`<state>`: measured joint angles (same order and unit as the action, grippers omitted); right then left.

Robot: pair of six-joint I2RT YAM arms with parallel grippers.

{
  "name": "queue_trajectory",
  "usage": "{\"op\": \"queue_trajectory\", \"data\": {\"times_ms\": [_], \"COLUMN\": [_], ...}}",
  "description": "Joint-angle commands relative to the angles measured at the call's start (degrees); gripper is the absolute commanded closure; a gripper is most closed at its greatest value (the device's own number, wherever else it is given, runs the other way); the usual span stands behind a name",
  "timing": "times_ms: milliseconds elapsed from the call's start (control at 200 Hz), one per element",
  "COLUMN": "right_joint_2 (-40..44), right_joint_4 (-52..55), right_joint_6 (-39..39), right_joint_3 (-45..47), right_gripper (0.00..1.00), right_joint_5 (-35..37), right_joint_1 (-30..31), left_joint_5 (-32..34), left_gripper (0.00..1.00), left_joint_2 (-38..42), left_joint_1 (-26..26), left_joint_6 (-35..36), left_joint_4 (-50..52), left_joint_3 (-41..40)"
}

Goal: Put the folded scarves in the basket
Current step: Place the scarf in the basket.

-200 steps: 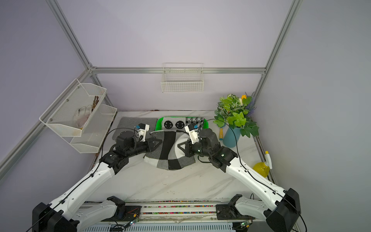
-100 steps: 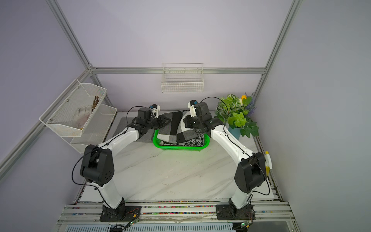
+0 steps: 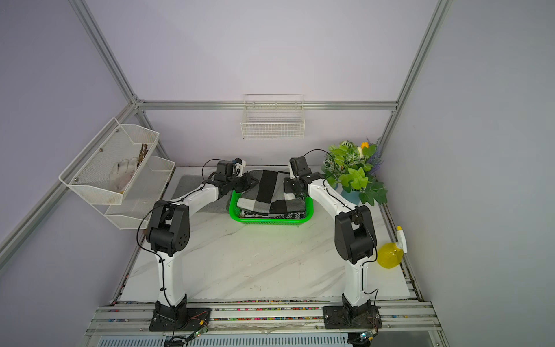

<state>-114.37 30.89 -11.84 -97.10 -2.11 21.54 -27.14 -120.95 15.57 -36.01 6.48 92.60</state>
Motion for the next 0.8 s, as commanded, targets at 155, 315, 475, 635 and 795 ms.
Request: {"op": "queue_trajectory", "data": {"times_ms": [155,315,475,635,795], "right_joint_2": [-4.9,-3.8,-5.2,-5.1,-5.5], "right_joint_4": [2.3,-0.2,0.1,-0.6,-3.1], "right_joint_6": [1.7,2.3,2.7,2.6,2.2], "right_joint_3": [-2.0,1.5,3.4,6.9,10.3], "right_gripper": [1.0,0.95,0.95,0.94,0.88], "right_joint_5": [5.6,5.5,10.2,12.3,13.1], "right_joint_1": [0.2,0.5,0.8,0.9,1.1], "left_joint_5": [3.3,6.1,11.5,10.6,11.1], "left_gripper": [1.0,1.0,1.0,1.0,1.0], "left_joint_2": [-1.0,-0.4,-0.4,-2.3,-1.7], "left_joint_1": [1.2,1.4,2.1,1.9,1.9], "left_joint_6": [6.2,7.7,10.1,10.6,10.5], "left_joint_4": [3.1,2.4,5.2,5.7,3.7], "left_joint_3": [-3.1,-6.6,-7.2,-8.0,-10.9]}}
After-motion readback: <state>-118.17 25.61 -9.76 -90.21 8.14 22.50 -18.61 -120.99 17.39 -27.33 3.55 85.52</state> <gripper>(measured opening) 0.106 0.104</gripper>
